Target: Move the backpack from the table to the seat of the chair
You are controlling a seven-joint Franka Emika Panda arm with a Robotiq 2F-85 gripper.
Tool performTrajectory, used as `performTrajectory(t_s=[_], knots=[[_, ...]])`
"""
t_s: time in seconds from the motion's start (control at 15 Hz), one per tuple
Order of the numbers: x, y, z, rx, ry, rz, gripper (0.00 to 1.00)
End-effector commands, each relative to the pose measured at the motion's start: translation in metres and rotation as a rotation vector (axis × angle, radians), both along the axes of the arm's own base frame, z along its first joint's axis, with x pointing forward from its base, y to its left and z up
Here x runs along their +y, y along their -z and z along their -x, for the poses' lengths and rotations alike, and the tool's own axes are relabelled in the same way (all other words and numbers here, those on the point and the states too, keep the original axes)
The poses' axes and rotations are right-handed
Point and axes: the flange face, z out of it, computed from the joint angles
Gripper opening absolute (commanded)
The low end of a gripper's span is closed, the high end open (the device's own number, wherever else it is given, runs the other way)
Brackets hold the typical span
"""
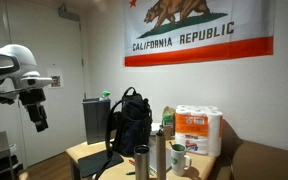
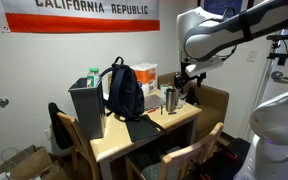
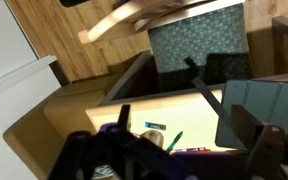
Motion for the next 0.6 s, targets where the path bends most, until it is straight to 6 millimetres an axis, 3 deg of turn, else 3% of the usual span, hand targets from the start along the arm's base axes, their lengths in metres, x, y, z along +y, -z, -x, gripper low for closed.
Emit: performTrajectory(t_s=[0.0, 0.2, 0.53], knots=[[0.0, -0.001, 0.0, 0.001, 0.0, 0.0, 1.0], [-0.001, -0.004, -0.025, -0.001, -0.037, -0.001, 1.0], [0.007, -0.03, -0.094, -0.125, -0.101, -0.002, 1.0]])
